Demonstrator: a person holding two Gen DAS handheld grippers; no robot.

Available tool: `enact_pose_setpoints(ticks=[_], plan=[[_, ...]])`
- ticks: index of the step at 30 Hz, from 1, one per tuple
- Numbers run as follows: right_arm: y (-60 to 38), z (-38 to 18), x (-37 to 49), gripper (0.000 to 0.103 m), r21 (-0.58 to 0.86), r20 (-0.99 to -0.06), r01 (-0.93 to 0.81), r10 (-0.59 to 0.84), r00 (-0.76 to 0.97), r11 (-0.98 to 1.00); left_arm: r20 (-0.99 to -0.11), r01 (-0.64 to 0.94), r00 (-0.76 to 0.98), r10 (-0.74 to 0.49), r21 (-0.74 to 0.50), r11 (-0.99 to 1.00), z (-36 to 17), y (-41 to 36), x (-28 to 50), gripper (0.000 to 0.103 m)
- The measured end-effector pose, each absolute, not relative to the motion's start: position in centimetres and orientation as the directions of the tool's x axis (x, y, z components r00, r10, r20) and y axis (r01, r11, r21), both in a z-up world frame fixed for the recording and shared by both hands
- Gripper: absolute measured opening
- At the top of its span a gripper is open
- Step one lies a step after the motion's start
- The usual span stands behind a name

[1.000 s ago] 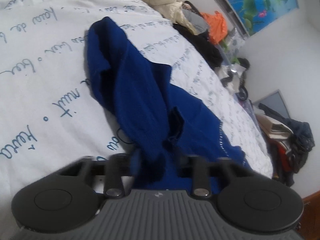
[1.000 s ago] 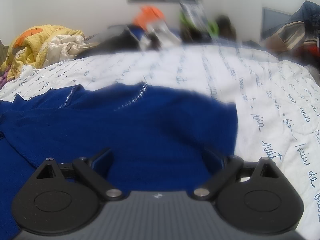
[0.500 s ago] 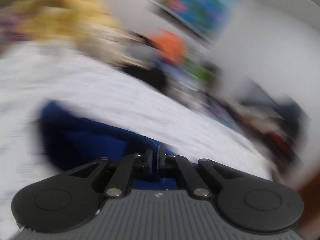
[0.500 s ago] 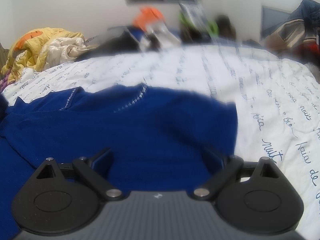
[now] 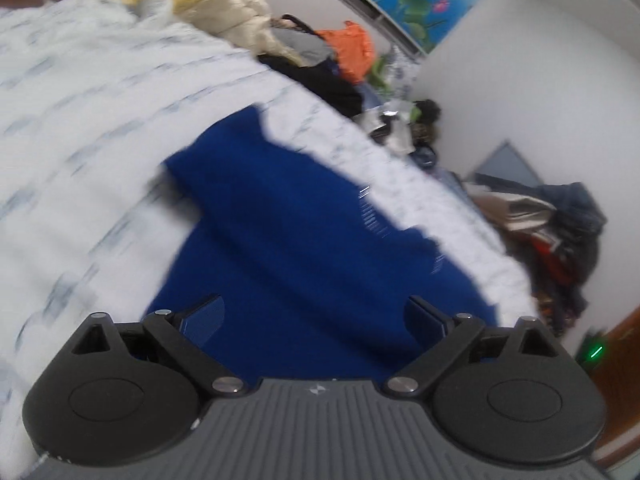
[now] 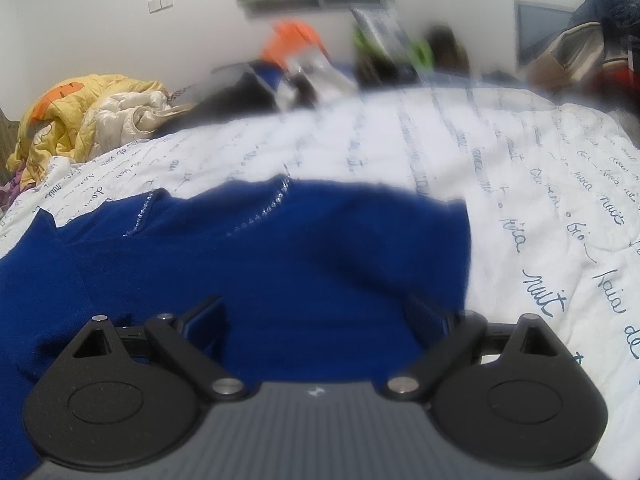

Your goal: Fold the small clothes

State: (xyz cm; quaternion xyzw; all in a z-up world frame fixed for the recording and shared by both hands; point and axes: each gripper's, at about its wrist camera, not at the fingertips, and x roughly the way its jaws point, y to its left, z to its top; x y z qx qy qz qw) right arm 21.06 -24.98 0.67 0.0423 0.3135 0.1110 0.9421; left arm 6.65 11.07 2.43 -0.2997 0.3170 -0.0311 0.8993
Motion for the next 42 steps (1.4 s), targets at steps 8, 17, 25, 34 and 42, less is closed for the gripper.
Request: enact_pose_setpoints(ticks=[8,17,25,34,42], plan=[[-28.1,2.5,21.4,0.097,0.717,-0.538,-0.112,0.648,0.54,0.688,-0.517,-0.02,0.834,-0.191,-0.375,0.927,1.6,7.8,4.7,0.103],[-23.6,2.5,21.6,0.039,0.545,-0.687,-0.204,0.572,0.448,0.813,-0.491,-0.017,0.846,-0.209,-0.417,0.909,1.0,8.4,3.9,0.103],[-21.9,3.3,21.8,0.006,0.448,-0.703,-0.266,0.52,0.485,0.854,-0.491,-0.018,0.846,-0.208,-0.415,0.909,0.9,8.4,4.0,0.103],[-31.9,8.7,24.7,0.005,0.442,-0.639,-0.154,0.431,0.637,0.884,-0.477,-0.04,0.853,-0.213,-0.466,0.884,2.1,9.6,4.0,0.103],[-32.8,4.4,24.8,0.005,0.468,-0.684,-0.124,0.447,0.576,0.875,-0.62,-0.199,0.771,-0.147,-0.454,0.869,4.9,15.6,18.6,0.086]])
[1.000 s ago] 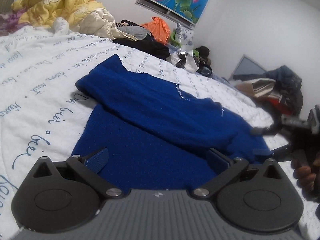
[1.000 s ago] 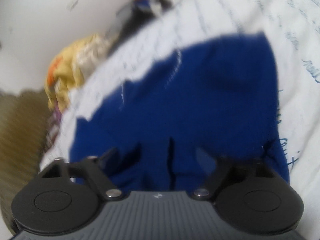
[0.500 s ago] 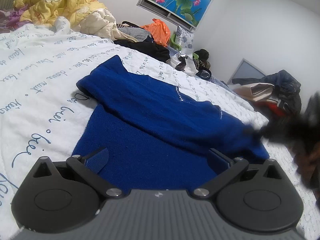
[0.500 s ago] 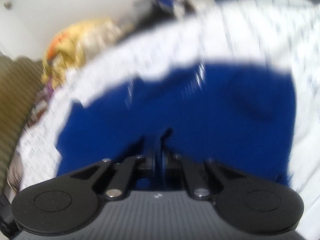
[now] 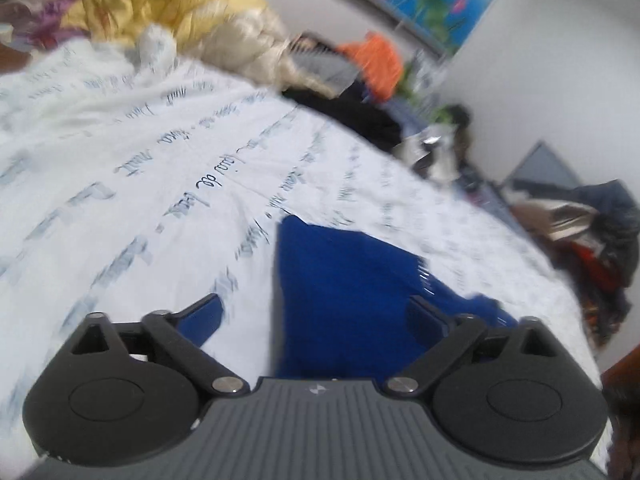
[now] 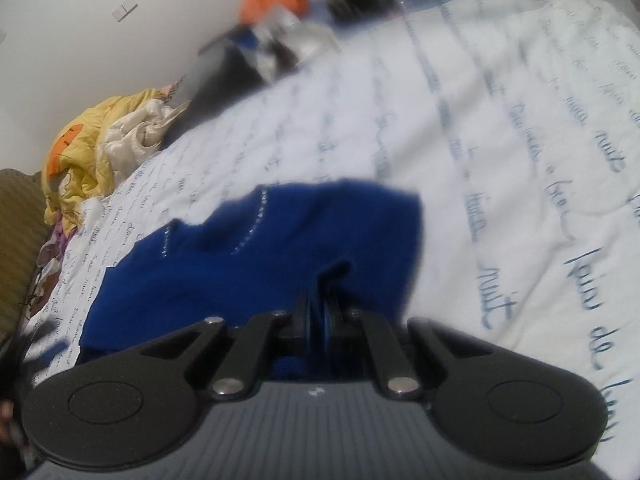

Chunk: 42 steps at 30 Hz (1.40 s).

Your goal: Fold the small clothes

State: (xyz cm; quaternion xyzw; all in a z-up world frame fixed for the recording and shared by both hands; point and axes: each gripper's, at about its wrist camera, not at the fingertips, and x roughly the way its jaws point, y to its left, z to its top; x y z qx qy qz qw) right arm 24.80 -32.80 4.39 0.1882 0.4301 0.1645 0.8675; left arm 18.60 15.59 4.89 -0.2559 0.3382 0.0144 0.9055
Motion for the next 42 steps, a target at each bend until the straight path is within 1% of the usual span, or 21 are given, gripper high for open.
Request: enact_pose_setpoints(ticks=[3,4,5,6,9,13,16,17,19,21,22,25,26,28,31,32,33,34,36,39,42], plan=[[-32.2,4.8,25.5,0.005,0.477,-0.672,-0.129,0.455,0.585,0.869,-0.697,-0.197,0.685,-0.21,-0.455,0.868,3.2,15.7,23.2,0.065],[-32.2,5.1,25.7,0.005,0.481,-0.662,-0.134,0.459,0.593,0.866,-0.695,-0.184,0.697,-0.175,-0.409,0.894,3.2,15.0,23.6,0.061],[-32.3,5.7,25.6,0.005,0.479,-0.65,-0.139,0.457,0.608,0.867,-0.708,-0.164,0.686,-0.165,-0.372,0.914,3.2,14.3,24.0,0.028],[-32.4,6.2,25.7,0.005,0.475,-0.636,-0.148,0.454,0.624,0.868,-0.72,-0.147,0.677,-0.151,-0.333,0.932,3.1,13.6,24.2,0.01],[-32.9,7.0,25.5,0.005,0.425,-0.609,-0.154,0.408,0.68,0.892,-0.687,-0.162,0.726,-0.02,-0.199,0.967,2.8,12.8,22.8,0.011],[-32.2,2.7,26.1,0.005,0.33,-0.716,-0.138,0.343,0.608,0.934,-0.632,-0.082,0.771,0.081,0.027,0.996,2.1,10.4,21.5,0.012],[-32.5,3.2,25.5,0.011,0.354,-0.701,-0.111,0.342,0.626,0.929,-0.584,-0.049,0.808,0.077,0.064,0.997,3.5,9.6,20.2,0.015],[-32.9,3.7,25.6,0.02,0.372,-0.7,-0.091,0.344,0.626,0.924,-0.555,-0.032,0.829,0.061,0.061,0.998,4.3,9.4,19.8,0.016],[-33.6,5.3,25.3,0.038,0.388,-0.638,-0.091,0.339,0.691,0.917,-0.501,-0.001,0.865,0.025,0.048,0.999,5.8,9.4,19.8,0.04],[-33.4,6.7,25.7,0.077,0.359,-0.589,-0.132,0.334,0.736,0.924,-0.505,0.027,0.863,-0.001,0.044,0.999,6.6,9.3,21.5,0.102],[-33.3,7.1,26.5,0.083,0.335,-0.589,-0.15,0.331,0.738,0.93,-0.522,0.038,0.853,-0.008,0.046,0.998,6.6,9.3,22.7,0.103],[-32.9,6.7,30.0,0.084,0.269,-0.658,-0.144,0.291,0.694,0.952,-0.603,0.002,0.796,0.054,0.092,0.996,4.9,10.0,26.9,0.096],[-33.0,6.1,31.1,0.084,0.254,-0.686,-0.121,0.267,0.677,0.96,-0.637,-0.018,0.768,0.063,0.077,0.997,4.2,10.7,28.0,0.09],[-33.6,4.7,32.3,0.083,0.249,-0.726,-0.078,0.24,0.644,0.965,-0.707,-0.065,0.706,0.045,-0.001,0.998,2.7,12.4,29.8,0.088],[-33.7,3.0,32.0,0.059,0.301,-0.719,-0.096,0.292,0.631,0.949,-0.703,-0.086,0.711,-0.012,-0.104,0.991,1.5,13.3,30.0,0.081],[-33.4,2.9,31.8,0.045,0.309,-0.709,-0.114,0.308,0.634,0.944,-0.691,-0.067,0.723,-0.017,-0.093,0.993,1.5,12.9,30.0,0.067],[-33.1,2.8,32.0,0.01,0.317,-0.711,-0.117,0.317,0.627,0.941,-0.678,-0.042,0.735,-0.012,-0.063,0.997,1.5,12.2,30.0,0.023],[-33.0,2.5,32.4,0.004,0.334,-0.721,-0.115,0.332,0.608,0.936,-0.669,-0.027,0.743,-0.002,-0.033,0.999,1.6,11.6,30.0,0.004],[-32.6,3.0,32.3,0.004,0.31,-0.712,-0.119,0.313,0.628,0.943,-0.638,-0.07,0.768,0.051,-0.006,0.997,2.4,11.2,29.7,0.007],[-33.6,5.0,30.2,0.004,0.313,-0.614,-0.129,0.304,0.729,0.941,-0.534,-0.121,0.837,0.121,0.035,0.992,3.6,11.7,27.7,0.007],[-35.0,2.2,30.2,0.003,0.326,-0.667,-0.044,0.262,0.698,0.944,-0.623,-0.116,0.769,0.142,0.081,0.99,0.9,11.9,28.4,0.007]])
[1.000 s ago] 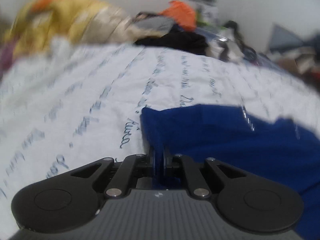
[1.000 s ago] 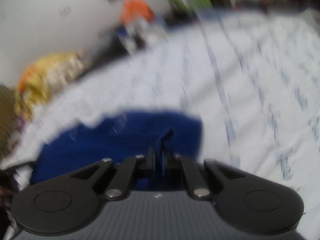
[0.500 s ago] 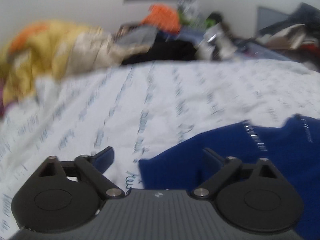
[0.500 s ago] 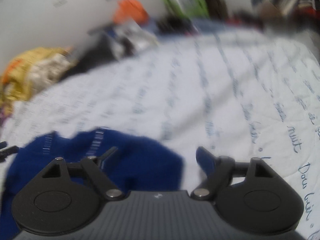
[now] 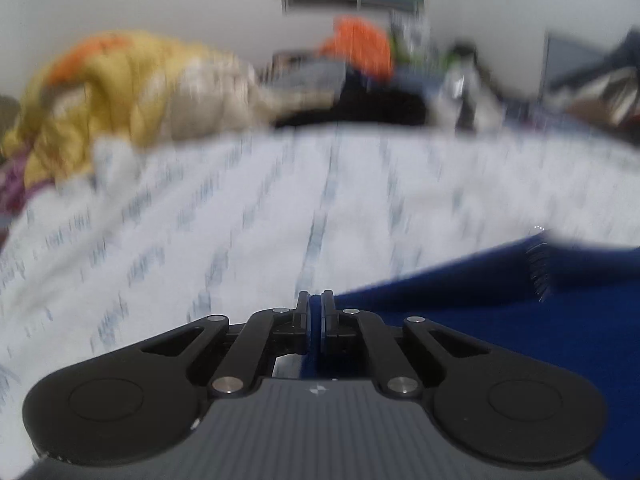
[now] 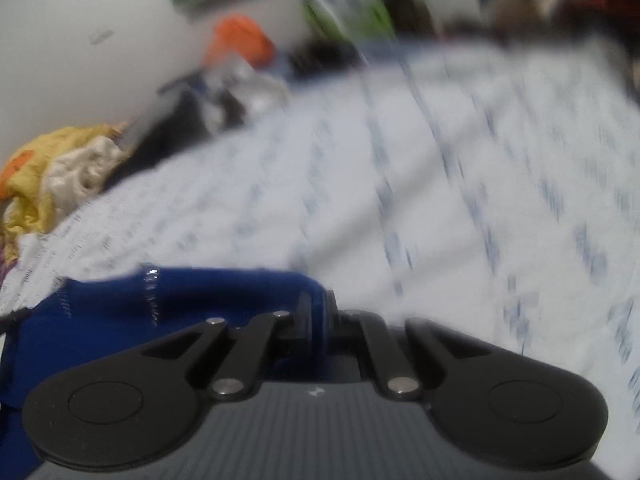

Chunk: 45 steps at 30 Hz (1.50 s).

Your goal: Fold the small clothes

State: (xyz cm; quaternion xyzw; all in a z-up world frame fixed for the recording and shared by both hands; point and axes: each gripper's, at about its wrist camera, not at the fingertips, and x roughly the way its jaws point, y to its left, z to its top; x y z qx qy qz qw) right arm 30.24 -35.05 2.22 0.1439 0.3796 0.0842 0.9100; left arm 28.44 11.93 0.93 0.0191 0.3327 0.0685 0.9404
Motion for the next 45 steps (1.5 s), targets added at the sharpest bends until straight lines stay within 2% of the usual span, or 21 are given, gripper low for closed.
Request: enact_pose_setpoints(ticks=[3,5,7,9,10,13,15,16,18,21,25,27,28,30,31,33,35,36,40,43,45], plan=[[-34.2,2.0,29.5,0.007,0.32,-0.643,-0.049,0.255,0.722,0.946,-0.6,-0.109,0.784,0.16,0.12,0.987,0.9,11.1,28.1,0.012],[-34.1,2.7,29.9,0.019,0.31,-0.666,-0.028,0.238,0.707,0.95,-0.588,-0.101,0.794,0.152,0.119,0.988,2.0,10.9,27.8,0.019],[-34.1,4.4,29.7,0.026,0.292,-0.64,0.005,0.191,0.744,0.956,-0.515,-0.079,0.847,0.133,0.125,0.989,4.0,10.0,26.5,0.045],[-33.4,6.6,28.5,0.029,0.298,-0.546,-0.037,0.202,0.813,0.954,-0.424,-0.016,0.904,0.049,0.08,0.997,5.8,8.6,25.2,0.08],[-32.3,7.3,28.2,0.029,0.302,-0.516,-0.1,0.251,0.819,0.948,-0.416,0.036,0.909,-0.011,0.053,0.998,6.2,7.6,25.3,0.085],[-26.7,7.1,29.5,0.029,0.258,-0.557,-0.269,0.37,0.743,0.928,-0.531,0.16,0.838,-0.129,0.013,0.987,5.1,3.9,28.2,0.074],[-23.2,4.8,31.2,0.029,0.16,-0.644,-0.298,0.329,0.691,0.941,-0.66,0.172,0.739,-0.137,-0.011,0.985,2.7,2.6,30.9,0.065],[-22.3,3.3,32.0,0.029,0.122,-0.687,-0.285,0.288,0.667,0.951,-0.649,0.157,0.751,-0.121,-0.002,0.988,1.8,2.5,31.3,0.068],[-22.1,1.4,31.6,0.031,0.064,-0.623,-0.29,0.266,0.735,0.955,-0.624,0.127,0.777,-0.086,0.022,0.992,0.7,2.9,31.4,0.082],[-22.6,0.5,31.5,0.031,0.072,-0.588,-0.272,0.261,0.766,0.959,-0.622,0.116,0.779,-0.08,0.018,0.993,0.3,3.0,32.0,0.085],[-22.0,1.4,31.2,0.035,0.026,-0.64,-0.202,0.171,0.749,0.979,-0.609,0.048,0.792,0.049,0.142,0.989,1.9,2.4,29.0,0.081],[-23.2,3.6,27.9,0.038,0.134,-0.643,-0.176,0.221,0.733,0.975,-0.584,0.063,0.812,-0.01,0.071,0.995,3.5,3.8,24.4,0.085],[-24.1,4.3,25.5,0.042,0.217,-0.6,-0.208,0.299,0.742,0.954,-0.569,0.084,0.819,-0.068,0.001,0.996,4.2,4.4,21.9,0.089],[-25.0,4.4,21.1,0.089,0.308,-0.536,-0.277,0.406,0.74,0.91,-0.566,0.122,0.809,-0.158,-0.102,0.987,4.2,5.1,17.6,0.097],[-24.5,3.8,19.8,0.094,0.299,-0.55,-0.292,0.415,0.725,0.908,-0.589,0.136,0.787,-0.18,-0.119,0.984,3.6,5.0,16.2,0.097],[-23.0,2.0,18.6,0.093,0.217,-0.643,-0.303,0.37,0.67,0.928,-0.658,0.163,0.73,-0.186,-0.097,0.982,1.5,4.2,14.5,0.095],[-21.7,0.4,16.9,0.093,0.039,-0.639,-0.323,0.272,0.719,0.946,-0.645,0.156,0.759,-0.09,0.046,0.987,0.5,3.4,12.1,0.098],[-21.4,0.2,16.2,0.094,-0.034,-0.646,-0.299,0.207,0.735,0.954,-0.651,0.142,0.754,-0.087,0.032,0.989,0.7,3.7,11.0,0.096],[-21.5,2.2,11.4,0.094,0.103,-0.649,-0.277,0.275,0.709,0.955,-0.684,0.163,0.693,-0.228,-0.159,0.974,2.0,5.1,5.9,0.098],[-19.7,0.3,7.0,0.098,0.005,-0.668,-0.367,0.276,0.691,0.93,-0.703,0.24,0.686,-0.189,-0.026,0.97,1.4,3.3,1.2,0.098],[-19.6,-0.3,4.0,0.103,-0.073,-0.609,-0.372,0.254,0.751,0.925,-0.688,0.3,0.701,-0.186,0.048,0.953,1.1,2.9,-2.7,0.101]])
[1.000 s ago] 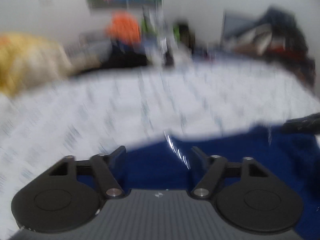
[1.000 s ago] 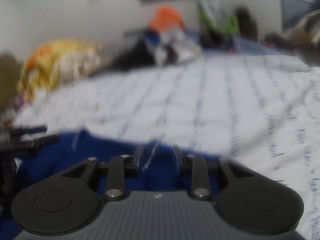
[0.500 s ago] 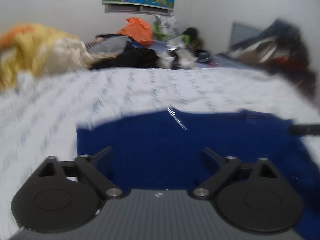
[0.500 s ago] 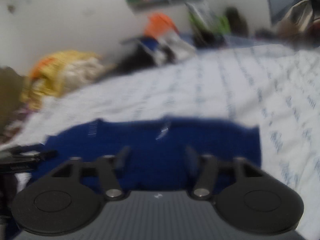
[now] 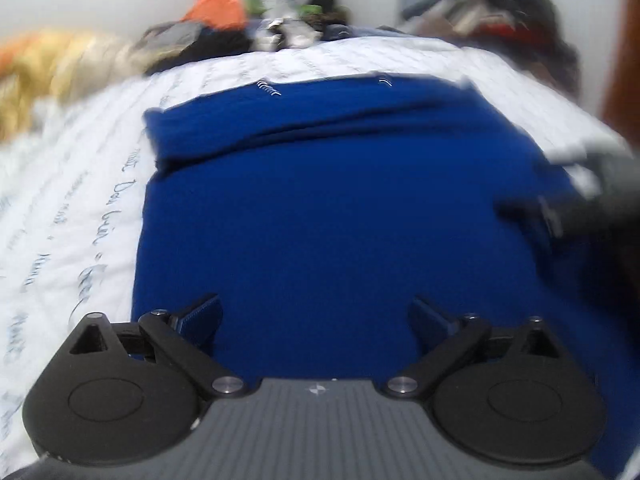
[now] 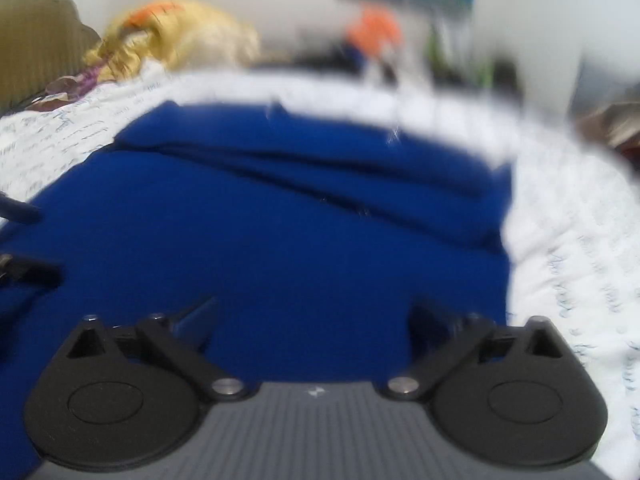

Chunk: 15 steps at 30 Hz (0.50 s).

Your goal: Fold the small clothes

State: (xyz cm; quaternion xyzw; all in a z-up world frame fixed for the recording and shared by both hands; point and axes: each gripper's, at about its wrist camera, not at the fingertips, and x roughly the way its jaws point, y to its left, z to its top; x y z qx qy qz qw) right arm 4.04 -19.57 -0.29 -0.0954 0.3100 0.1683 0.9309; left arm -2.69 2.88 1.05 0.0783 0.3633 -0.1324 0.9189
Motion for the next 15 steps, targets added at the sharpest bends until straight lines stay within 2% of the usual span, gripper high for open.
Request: enact_pose_setpoints(ticks=[4,6,8,11,13,15], plan=[[-21.9,-0.1,3.5,0.103,0.054,-0.614,-0.319,0.284,0.736,0.946,-0.715,0.312,0.671,-0.196,0.032,0.949,1.1,6.1,-7.9,0.103],[-21.8,-0.1,3.4,0.103,0.048,-0.616,-0.318,0.279,0.737,0.947,-0.732,0.265,0.658,-0.175,0.007,0.964,1.2,8.4,-9.5,0.103],[-21.3,-0.1,3.4,0.103,0.003,-0.626,-0.32,0.251,0.738,0.948,-0.752,0.179,0.651,-0.104,0.019,0.984,1.6,10.5,-10.6,0.103],[-21.0,0.0,4.6,0.103,0.011,-0.625,-0.319,0.256,0.738,0.948,-0.739,0.047,0.674,-0.018,0.019,0.999,2.8,12.9,-11.9,0.1],[-21.2,0.0,4.6,0.103,0.022,-0.622,-0.318,0.262,0.738,0.948,-0.731,0.0,0.678,-0.078,-0.106,0.994,3.5,13.9,-12.6,0.1],[-21.1,-0.1,4.7,0.103,0.022,-0.623,-0.318,0.262,0.737,0.948,-0.718,-0.019,0.654,-0.239,-0.332,0.943,3.4,14.6,-12.4,0.1]])
